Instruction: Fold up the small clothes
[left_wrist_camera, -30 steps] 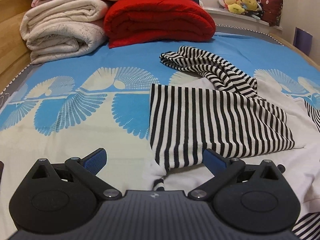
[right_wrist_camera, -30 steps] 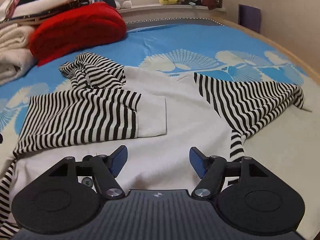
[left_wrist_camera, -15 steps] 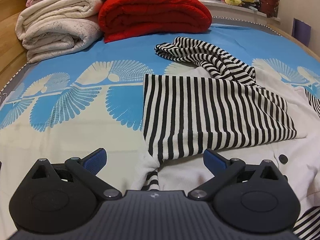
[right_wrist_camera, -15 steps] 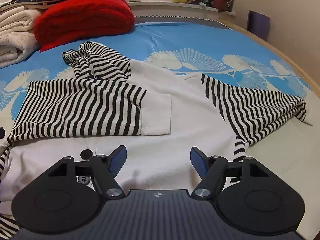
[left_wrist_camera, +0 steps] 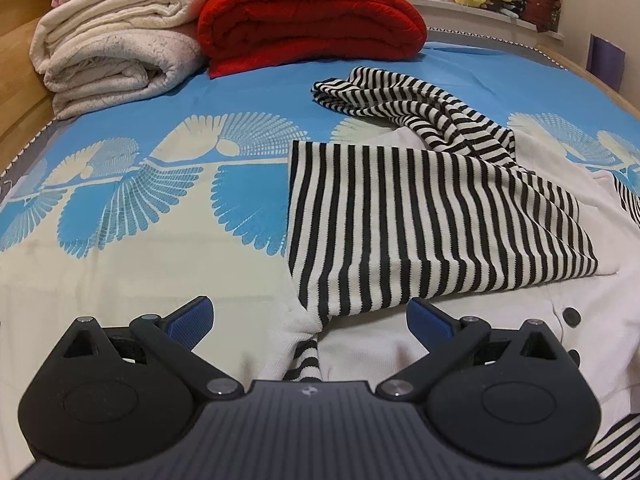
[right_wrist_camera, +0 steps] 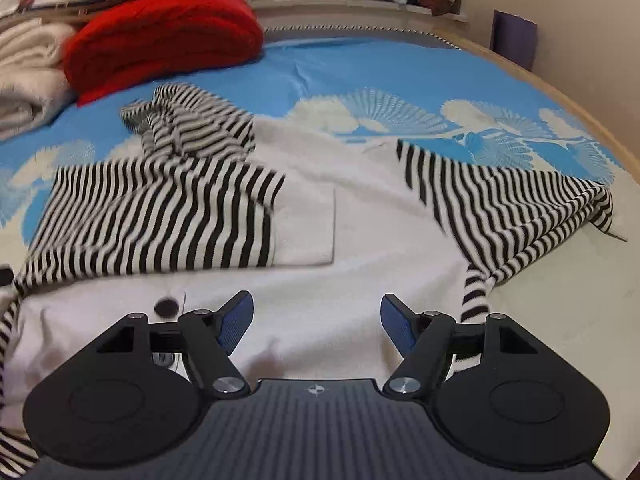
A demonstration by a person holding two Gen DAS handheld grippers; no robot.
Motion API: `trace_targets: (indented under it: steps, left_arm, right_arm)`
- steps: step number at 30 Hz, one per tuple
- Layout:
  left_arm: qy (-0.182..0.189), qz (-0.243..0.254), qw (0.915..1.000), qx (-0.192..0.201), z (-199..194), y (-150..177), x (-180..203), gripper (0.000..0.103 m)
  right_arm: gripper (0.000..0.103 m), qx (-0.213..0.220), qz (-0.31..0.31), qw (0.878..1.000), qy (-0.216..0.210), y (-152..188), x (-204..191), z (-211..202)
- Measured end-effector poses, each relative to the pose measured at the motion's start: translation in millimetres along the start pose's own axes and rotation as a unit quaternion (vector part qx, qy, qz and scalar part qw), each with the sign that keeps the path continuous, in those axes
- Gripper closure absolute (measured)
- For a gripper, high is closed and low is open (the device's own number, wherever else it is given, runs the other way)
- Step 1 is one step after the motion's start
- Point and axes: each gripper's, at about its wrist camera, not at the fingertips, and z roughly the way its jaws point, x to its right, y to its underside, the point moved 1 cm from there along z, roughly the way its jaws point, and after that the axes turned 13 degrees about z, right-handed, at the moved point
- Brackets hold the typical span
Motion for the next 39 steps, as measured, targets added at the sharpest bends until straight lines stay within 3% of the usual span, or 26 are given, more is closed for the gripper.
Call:
trace_targets:
  steps: [2,4,6,7,9,11,12,18,20,21,22,23,24,27,29,32,34,36,37,38,39]
  left_arm:
    - [-0.001,-0.010,0.9999,-0.004,4,0,-6,0.000]
    - [-0.010,-0.020,0.9997,-0.009,8,-1,-13,0.000]
    - [-0.018,-0.032,0.9992,-0.016,12,-1,-21,0.000]
    - [-0.020,-0.043,0.9987,-0.020,13,-1,-26,0.000]
    - [-0.017,-0.061,0.9977,-0.026,15,0,-33,0.000]
    - [-0.013,-0.074,0.9967,-0.031,18,0,-38,0.000]
    - [-0.015,-0.075,0.9965,-0.034,20,1,-38,0.000]
    - [-0.029,-0.076,0.9946,-0.064,42,4,-41,0.000]
    - [-0.038,-0.079,0.9937,-0.070,48,3,-45,0.000]
    - [-0.043,-0.080,0.9933,-0.071,51,3,-48,0.000]
    - [-0.047,-0.082,0.9929,-0.072,52,2,-51,0.000]
    - [-0.051,-0.086,0.9924,-0.071,52,2,-54,0.000]
    - [-0.053,-0.090,0.9921,-0.071,53,1,-56,0.000]
    - [-0.055,-0.102,0.9908,-0.070,53,-1,-62,0.000]
    - [-0.055,-0.107,0.9904,-0.068,51,-2,-65,0.000]
    - [-0.051,-0.117,0.9899,-0.060,44,-4,-68,0.000]
    - [-0.047,-0.125,0.9896,-0.054,40,-5,-70,0.000]
    - [-0.044,-0.131,0.9891,-0.050,36,-6,-72,0.000]
    - [-0.044,-0.135,0.9887,-0.049,35,-6,-74,0.000]
    - [-0.044,-0.138,0.9882,-0.050,35,-6,-76,0.000]
    - [-0.041,-0.141,0.9879,-0.050,35,-6,-77,0.000]
  right_arm:
    - [0.029,0.046,0.065,0.997,-0.002,-28,33,-11]
    - [0.020,0.100,0.163,0.981,0.014,-59,83,-16]
    - [0.020,0.115,0.283,0.952,0.023,-79,142,-9]
    - [0.019,0.108,0.352,0.930,0.015,-83,173,-1]
    - [0.019,0.088,0.442,0.893,0.001,-85,223,21]
    - [0.020,0.087,0.490,0.867,0.000,-84,256,39]
    - [0.020,0.092,0.502,0.860,0.007,-84,269,48]
    - [0.020,0.094,0.526,0.843,0.053,-103,317,98]
    - [0.020,0.091,0.522,0.847,0.055,-108,323,114]
    - [0.024,0.103,0.496,0.860,0.064,-113,320,118]
    - [0.067,0.104,0.455,0.881,0.081,-119,314,124]
    - [0.097,0.083,0.398,0.908,0.099,-126,305,133]
    - [0.099,0.078,0.378,0.916,0.114,-130,301,137]
    - [0.100,0.116,0.335,0.928,0.119,-149,270,123]
    - [0.100,0.157,0.274,0.944,0.096,-165,227,103]
    - [0.100,0.209,0.130,0.969,0.016,-177,127,65]
    - [0.100,0.217,0.004,0.974,-0.059,-155,40,38]
    - [0.098,0.177,-0.115,0.969,-0.132,-109,-35,27]
    - [0.089,0.129,-0.170,0.963,-0.164,-78,-68,29]
    - [0.066,0.084,-0.217,0.955,-0.182,-49,-90,34]
    - [0.053,0.048,-0.271,0.943,-0.188,-11,-108,39]
